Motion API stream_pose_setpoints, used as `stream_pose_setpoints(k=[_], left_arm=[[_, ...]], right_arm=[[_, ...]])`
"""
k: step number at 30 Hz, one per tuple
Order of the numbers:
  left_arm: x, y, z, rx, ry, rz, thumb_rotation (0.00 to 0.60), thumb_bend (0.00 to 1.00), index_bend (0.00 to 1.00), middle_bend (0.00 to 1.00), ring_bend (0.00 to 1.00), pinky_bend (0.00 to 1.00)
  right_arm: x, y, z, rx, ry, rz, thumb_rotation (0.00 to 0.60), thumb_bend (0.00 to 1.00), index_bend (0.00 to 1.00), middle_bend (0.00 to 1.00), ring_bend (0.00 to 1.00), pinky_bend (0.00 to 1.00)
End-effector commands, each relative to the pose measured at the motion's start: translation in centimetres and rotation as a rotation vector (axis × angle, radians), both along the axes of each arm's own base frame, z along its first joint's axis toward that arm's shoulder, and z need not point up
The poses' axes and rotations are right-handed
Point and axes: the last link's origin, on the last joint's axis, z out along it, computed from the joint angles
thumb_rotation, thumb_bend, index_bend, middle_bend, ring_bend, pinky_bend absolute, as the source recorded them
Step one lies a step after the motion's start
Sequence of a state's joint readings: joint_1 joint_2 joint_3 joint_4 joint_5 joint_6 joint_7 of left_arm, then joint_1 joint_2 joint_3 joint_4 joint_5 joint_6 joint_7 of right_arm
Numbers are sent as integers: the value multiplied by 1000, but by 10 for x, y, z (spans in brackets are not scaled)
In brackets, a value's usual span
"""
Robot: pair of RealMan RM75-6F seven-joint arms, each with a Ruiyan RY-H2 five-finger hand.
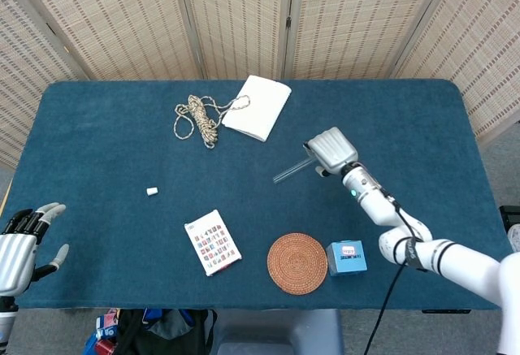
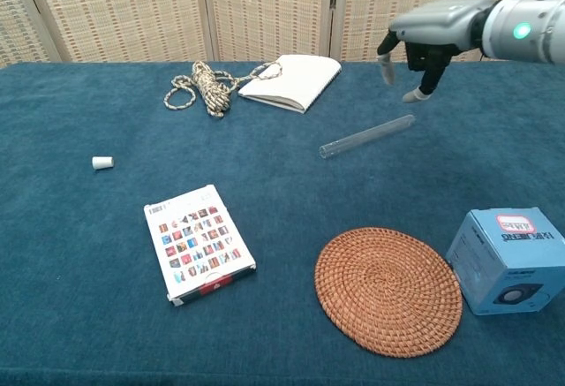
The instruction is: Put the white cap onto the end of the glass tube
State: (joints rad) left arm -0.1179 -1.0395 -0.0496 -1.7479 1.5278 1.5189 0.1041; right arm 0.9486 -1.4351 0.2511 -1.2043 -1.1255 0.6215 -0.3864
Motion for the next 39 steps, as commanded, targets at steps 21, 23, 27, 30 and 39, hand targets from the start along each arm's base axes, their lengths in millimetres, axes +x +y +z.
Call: stream_pose_setpoints(k=[21,23,27,30,39], left_arm=[[-12,1,2,5,0,42,600,316,185,216,270,167],[-13,1,2,5,0,47,600,316,185,216,270,167],[-15,1,1,3,-2,51,600,316,185,216,270,165],[-15,2,1,3,-3,51,600,316,185,216,270,164],[-16,4,0,2,-2,52,600,316,185,216,270,162]], right_arm=[[21,-30,-91,100,138,-10,600,239,464,1000,1000,1000],[20,-31,-93,99,146,-11,600,239,464,1000,1000,1000],[18,-35,-94,93,157,-21,600,239,464,1000,1000,1000],[17,-38,-94,85,158,-31,600,239,464,1000,1000,1000],[12,-46,-93,66,165,-62,600,247,464,1000,1000,1000]])
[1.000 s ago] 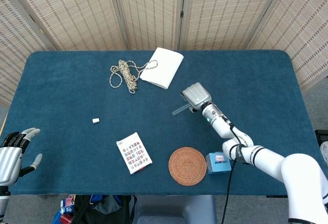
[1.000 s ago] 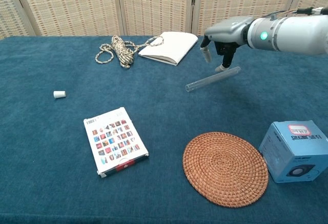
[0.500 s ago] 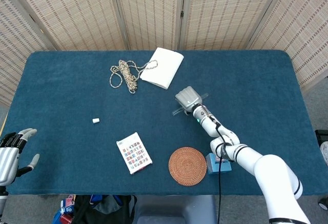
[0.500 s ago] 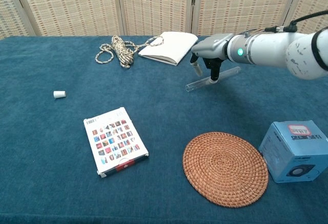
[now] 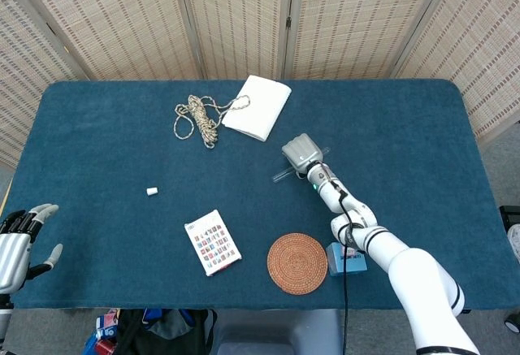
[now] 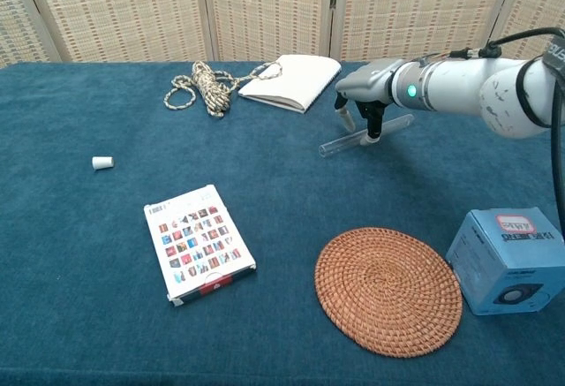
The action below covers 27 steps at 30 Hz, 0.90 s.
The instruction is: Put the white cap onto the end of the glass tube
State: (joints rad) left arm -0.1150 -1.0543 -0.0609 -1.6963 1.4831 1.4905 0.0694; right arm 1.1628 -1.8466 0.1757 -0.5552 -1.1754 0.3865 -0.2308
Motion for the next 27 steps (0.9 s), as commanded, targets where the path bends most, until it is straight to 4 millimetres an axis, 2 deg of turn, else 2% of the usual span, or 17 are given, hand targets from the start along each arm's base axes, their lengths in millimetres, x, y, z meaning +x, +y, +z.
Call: stream_pose_setpoints(k=[1,18,27], left_arm=[[-1,1,-1,-1,0,1,600,316,185,216,270,162],[-3,0,-2,-2,-1,4,600,316,185,216,270,161],[-4,0,-1,1,-2,5,600,316,185,216,270,161]], right_arm=[[0,-2,-1,-2,1,-8,600,252,464,1000,1000,1000],[-7,-6,-2,-14,28,-27,600,326,465,1000,1000,1000],[-7,-3,0,-16,-3,-14,600,397,633,1000,1000,1000]])
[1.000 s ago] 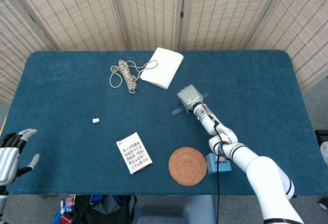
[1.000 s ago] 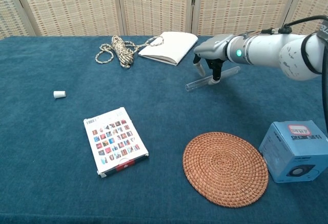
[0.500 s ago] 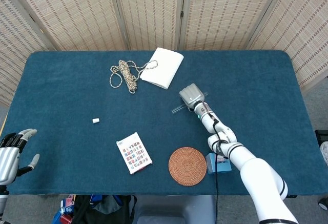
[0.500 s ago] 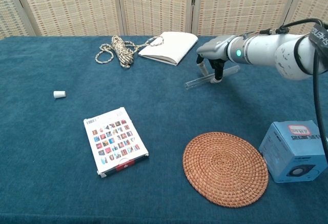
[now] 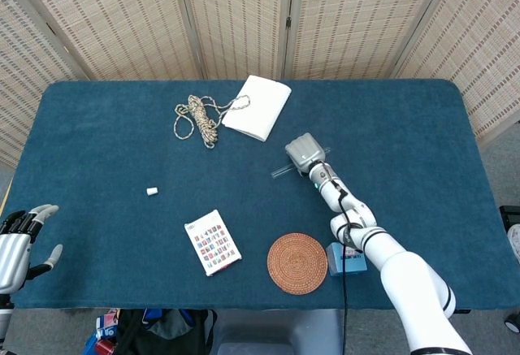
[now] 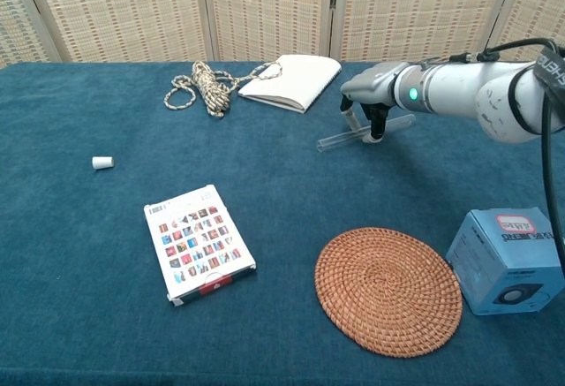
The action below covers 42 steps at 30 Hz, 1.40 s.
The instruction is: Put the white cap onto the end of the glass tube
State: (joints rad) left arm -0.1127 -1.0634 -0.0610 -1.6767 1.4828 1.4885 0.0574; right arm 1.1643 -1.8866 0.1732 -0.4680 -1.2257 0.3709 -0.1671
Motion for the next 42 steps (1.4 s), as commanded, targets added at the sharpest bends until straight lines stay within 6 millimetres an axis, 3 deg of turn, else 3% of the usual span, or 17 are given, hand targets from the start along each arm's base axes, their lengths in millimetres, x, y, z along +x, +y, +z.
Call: stream_pose_setpoints(k=[1,9,17,24,29,33,39,42], left_arm=[[0,0,0,1,-1,0,600,316,185,216,270,161],[1,6,4,2,3,-16,600,316,185,216,270,161],[13,30,13,-9,15,-86,600,316,185,216,270,160],[39,71,17,-57,-11,-193,600,316,231,223,280,161],[61,103,13,-82,10,-280,600,315,259,328,378,187],[75,129,5,-121,44,-310,600,316,277,421,459,297],[78,160,-13,-229,115,-263,600,316,310,716,688,706],[73,167,-21,-276,154,-232,600,347,308,831,805,844]], right_arm=[[0,1,3,-2,-23,6,600,397,650,1000,1000,1000],[-3,8,20,-11,-139,7,600,434,767,1000,1000,1000],[-6,23,55,-41,-271,31,600,480,853,1000,1000,1000],[-17,46,100,-111,-364,49,600,487,864,1000,1000,1000],[-26,63,129,-147,-372,39,600,487,864,1000,1000,1000],[-32,74,146,-171,-369,28,600,486,868,1000,1000,1000],[-42,89,164,-203,-358,9,600,487,870,1000,1000,1000],[-45,94,167,-207,-349,2,600,486,870,1000,1000,1000]])
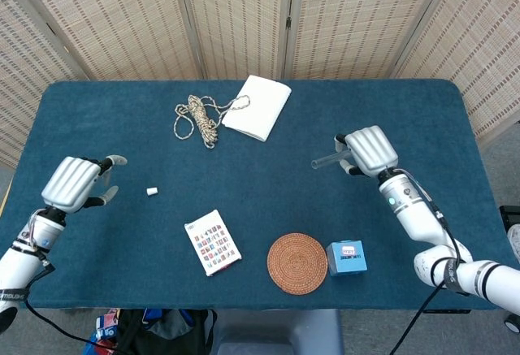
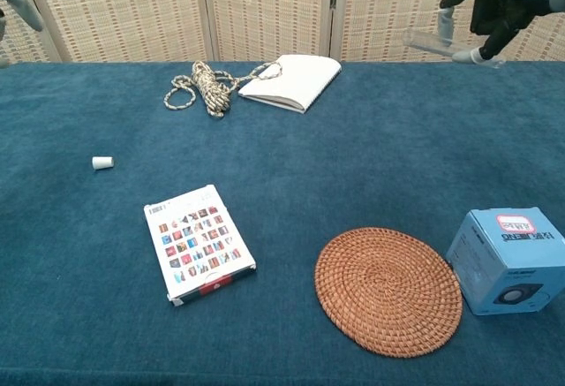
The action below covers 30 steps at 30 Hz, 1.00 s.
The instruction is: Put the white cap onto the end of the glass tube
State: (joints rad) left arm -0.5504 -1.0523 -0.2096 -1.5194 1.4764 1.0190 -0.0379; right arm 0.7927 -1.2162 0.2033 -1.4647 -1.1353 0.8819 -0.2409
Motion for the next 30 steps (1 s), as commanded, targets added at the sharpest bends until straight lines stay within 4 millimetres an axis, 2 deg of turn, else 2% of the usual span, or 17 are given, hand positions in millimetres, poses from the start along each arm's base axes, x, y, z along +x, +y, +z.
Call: stream_pose_setpoints(k=[1,6,9,11,14,15,18,30], left_arm=[[-6,14,-11,-54,65,43,600,379,307,859,836,873],[-21,15,-18,-134,127,133,600,625,243,983,964,984],[-28,11,-24,-197,159,186,600,682,224,1000,992,1000],[-33,9,-29,-237,183,214,584,695,202,1000,999,1000],[-37,7,-38,-280,200,245,495,708,161,1000,1000,1000],[-38,7,-40,-292,206,254,440,709,148,1000,1000,1000],[-41,7,-48,-321,224,278,369,710,129,1000,1000,1000],[-47,16,-74,-361,241,328,363,710,116,1000,1000,1000]], right_arm=[[-5,6,3,-6,12,-11,600,486,870,1000,1000,1000],[-7,10,4,-6,14,-15,600,486,870,1000,1000,1000],[-9,11,3,-5,17,-18,600,487,870,1000,1000,1000],[-10,11,2,-1,21,-20,600,487,870,1000,1000,1000],[-11,12,0,5,24,-23,600,487,870,1000,1000,1000],[-12,13,-1,6,23,-24,600,487,870,1000,1000,1000],[-14,14,-2,10,23,-28,600,486,870,1000,1000,1000],[-21,18,-3,12,29,-40,600,487,870,1000,1000,1000]])
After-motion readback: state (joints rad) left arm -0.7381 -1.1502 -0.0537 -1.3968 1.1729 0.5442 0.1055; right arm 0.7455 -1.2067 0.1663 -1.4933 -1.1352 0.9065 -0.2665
